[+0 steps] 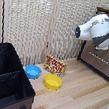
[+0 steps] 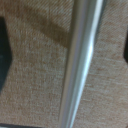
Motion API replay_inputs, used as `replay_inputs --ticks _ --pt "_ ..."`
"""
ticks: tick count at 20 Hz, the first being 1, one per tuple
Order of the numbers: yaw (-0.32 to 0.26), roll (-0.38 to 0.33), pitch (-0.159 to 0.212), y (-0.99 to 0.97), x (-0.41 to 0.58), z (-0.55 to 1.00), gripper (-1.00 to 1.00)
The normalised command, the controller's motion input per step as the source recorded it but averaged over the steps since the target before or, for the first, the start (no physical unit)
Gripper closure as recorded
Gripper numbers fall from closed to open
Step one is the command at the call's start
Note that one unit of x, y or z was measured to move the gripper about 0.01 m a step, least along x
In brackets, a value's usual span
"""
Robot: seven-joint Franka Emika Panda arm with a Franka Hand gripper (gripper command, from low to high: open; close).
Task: With caution, bring your gripper towards the upper drawer's hold. Grasp the drawer hold tightly with your gripper tool. Pull the drawer in your direction to reveal the contents of the top drawer.
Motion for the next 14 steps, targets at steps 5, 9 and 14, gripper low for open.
replay_inputs --ticks 5,9,14 --pt "-0.062 0.027 0.0 -0.07 -0.119 0.0 1.0" --pt "-0.094 0.037 0.0 0.0 -0.009 0.0 1.0" --pt "-0.046 0.002 0.0 0.02 0.0 0.0 1.0"
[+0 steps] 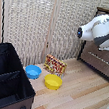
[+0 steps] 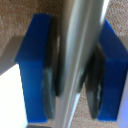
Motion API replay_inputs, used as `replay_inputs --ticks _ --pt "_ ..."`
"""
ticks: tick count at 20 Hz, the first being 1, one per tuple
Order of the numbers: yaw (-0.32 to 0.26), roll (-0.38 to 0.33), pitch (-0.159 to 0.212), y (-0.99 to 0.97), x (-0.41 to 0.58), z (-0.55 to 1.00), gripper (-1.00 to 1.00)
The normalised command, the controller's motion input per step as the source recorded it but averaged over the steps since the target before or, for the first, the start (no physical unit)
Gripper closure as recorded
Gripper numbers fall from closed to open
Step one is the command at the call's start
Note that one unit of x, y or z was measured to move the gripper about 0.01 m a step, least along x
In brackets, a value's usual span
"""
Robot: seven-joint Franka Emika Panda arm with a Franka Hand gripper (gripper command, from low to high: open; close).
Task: With caution, bring your gripper towards the upper drawer's hold. Grasp the drawer hold tightly with your gripper tool. Pull the drawer in your direction to reveal the contents of the top drawer.
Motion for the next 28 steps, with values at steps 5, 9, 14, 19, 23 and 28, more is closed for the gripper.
replay_inputs --ticks 5,9,14,19,23,28 --pt "-0.009 -0.01 0.0 0.55 0.006 -0.29 1.0" --pt "-0.077 0.0 0.014 0.95 0.185 -0.43 1.0" --pt "-0.039 0.0 0.012 0.98 0.157 -0.42 1.0" --pt "-0.012 0.002 0.022 0.98 0.209 -0.39 1.0" --pt "0.004 0.0 0.047 1.0 0.095 -0.49 1.0" --pt "0.029 0.0 0.07 1.0 0.191 -0.46 1.0"
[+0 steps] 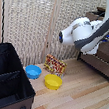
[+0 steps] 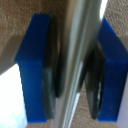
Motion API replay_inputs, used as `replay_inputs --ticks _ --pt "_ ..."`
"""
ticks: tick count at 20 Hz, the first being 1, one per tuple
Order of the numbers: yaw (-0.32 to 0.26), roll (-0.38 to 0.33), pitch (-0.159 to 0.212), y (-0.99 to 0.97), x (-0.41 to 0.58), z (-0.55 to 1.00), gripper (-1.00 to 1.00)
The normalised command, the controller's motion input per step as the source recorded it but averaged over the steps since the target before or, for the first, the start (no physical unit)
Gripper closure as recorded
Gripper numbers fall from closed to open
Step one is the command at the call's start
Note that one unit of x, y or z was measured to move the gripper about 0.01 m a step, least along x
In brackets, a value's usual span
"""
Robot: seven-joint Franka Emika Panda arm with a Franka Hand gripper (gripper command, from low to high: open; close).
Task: With caution, bring your gripper towards the upper drawer's hold. Grasp the drawer hold tightly with your gripper tool. Pull the drawer in your direction to reveal the contents of the top drawer.
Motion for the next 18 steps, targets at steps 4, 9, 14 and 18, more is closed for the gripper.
replay_inputs --ticks 4,9,14,18 --pt "0.05 0.03 0.056 0.84 0.17 -0.26 1.0" --pt "0.0 -0.006 0.0 0.07 0.086 0.01 -1.0" --pt "0.002 -0.002 0.0 0.0 0.03 0.04 -1.0" --pt "-0.006 -0.003 0.0 0.01 0.169 0.03 -1.0"
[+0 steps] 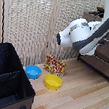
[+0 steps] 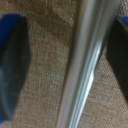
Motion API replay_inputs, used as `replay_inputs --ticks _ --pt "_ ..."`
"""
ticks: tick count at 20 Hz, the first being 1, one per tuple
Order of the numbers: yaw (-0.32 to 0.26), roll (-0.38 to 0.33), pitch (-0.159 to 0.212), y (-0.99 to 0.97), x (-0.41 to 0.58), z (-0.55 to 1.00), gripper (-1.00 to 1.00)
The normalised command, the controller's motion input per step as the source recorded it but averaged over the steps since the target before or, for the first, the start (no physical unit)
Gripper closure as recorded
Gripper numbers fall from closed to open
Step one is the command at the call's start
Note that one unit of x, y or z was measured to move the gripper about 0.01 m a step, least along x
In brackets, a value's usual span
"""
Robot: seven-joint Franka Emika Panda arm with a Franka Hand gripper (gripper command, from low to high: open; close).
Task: With caution, bring your gripper towards the upper drawer's hold. Grasp the drawer hold tightly with your gripper tool. Pull the drawer in your direction to reveal the contents of the top drawer.
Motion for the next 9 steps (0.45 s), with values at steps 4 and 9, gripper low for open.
replay_inputs --ticks 4,9 --pt "-0.01 -0.024 0.044 0.5 0.428 -0.16 -1.0" --pt "-0.014 0.0 0.035 0.36 0.51 -0.12 -1.0"
